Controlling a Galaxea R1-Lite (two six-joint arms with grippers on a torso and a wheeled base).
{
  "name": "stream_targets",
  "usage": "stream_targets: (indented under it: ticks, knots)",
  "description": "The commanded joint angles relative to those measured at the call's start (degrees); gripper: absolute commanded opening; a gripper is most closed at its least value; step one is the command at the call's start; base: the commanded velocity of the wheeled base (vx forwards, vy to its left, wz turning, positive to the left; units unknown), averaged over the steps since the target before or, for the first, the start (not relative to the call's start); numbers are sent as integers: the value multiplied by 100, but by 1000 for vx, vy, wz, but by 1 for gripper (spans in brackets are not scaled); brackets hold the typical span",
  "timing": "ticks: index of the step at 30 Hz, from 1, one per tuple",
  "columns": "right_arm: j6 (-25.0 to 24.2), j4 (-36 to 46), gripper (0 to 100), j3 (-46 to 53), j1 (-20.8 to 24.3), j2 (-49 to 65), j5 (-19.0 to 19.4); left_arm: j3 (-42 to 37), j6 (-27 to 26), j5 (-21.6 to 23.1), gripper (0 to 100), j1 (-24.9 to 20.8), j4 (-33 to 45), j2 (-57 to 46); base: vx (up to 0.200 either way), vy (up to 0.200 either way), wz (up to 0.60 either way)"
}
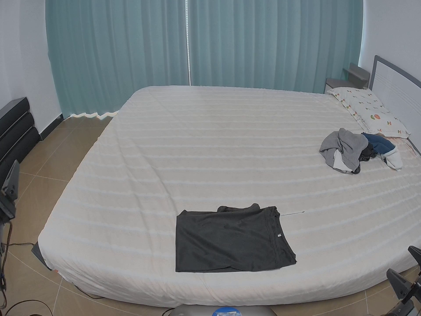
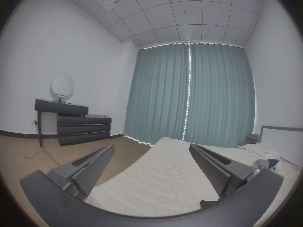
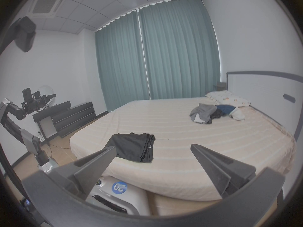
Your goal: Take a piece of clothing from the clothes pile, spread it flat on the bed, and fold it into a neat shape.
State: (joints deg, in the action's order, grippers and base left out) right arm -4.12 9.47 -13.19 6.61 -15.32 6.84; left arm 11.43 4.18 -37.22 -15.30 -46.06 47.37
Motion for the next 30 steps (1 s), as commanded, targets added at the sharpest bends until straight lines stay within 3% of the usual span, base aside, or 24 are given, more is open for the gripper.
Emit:
stream_targets:
  ticks: [1, 2, 3, 5, 10, 12, 16, 20, 21, 26, 28, 30]
  knots:
    - [394, 90, 100, -298, 113, 952, -297, -265, -304, -128, 100, 748, 1187, -2057, 0, 0, 0]
    - [394, 107, 100, -298, 95, 952, -367, -256, -304, -128, 100, 783, 1257, -2127, 0, 0, 0]
    - [421, 125, 100, -263, 16, 952, -745, -247, -313, -101, 100, 941, 1626, -2487, 0, 0, 0]
    - [474, 143, 100, -298, 7, 943, -1062, -229, -330, -14, 100, 1205, 2101, -2856, 0, 0, 0]
    - [438, 433, 100, -430, -151, 961, -1405, -194, -647, 558, 100, 1987, 2698, -3621, 0, 0, 0]
    - [474, 679, 100, -377, -415, 1075, -1554, -203, -735, 883, 100, 2374, 2857, -3876, 0, 0, 0]
    - [482, 1189, 100, -325, -626, 1524, -1229, -247, -717, 1709, 100, 2549, 3032, -4148, 0, 0, 0]
    - [403, 916, 100, -114, -634, 1524, -587, -449, -664, 1929, 100, 2549, 2980, -4166, 0, 0, 0]
    - [403, 916, 100, -114, -634, 1524, -587, -449, -664, 1929, 100, 2549, 2980, -4166, 0, 0, 0]
    - [561, -596, 100, 871, -643, 1524, -491, -1003, -585, 2957, 100, 2549, 2690, -4166, 0, 0, 0]
    - [913, -1633, 100, 1319, -643, 1532, -192, -1143, -418, 3590, 100, 2549, 2540, -4157, 0, 0, 0]
    - [939, -1756, 100, 1310, -643, 1532, 72, -1143, -181, 4073, 100, 2549, 2567, -4157, 0, 0, 0]
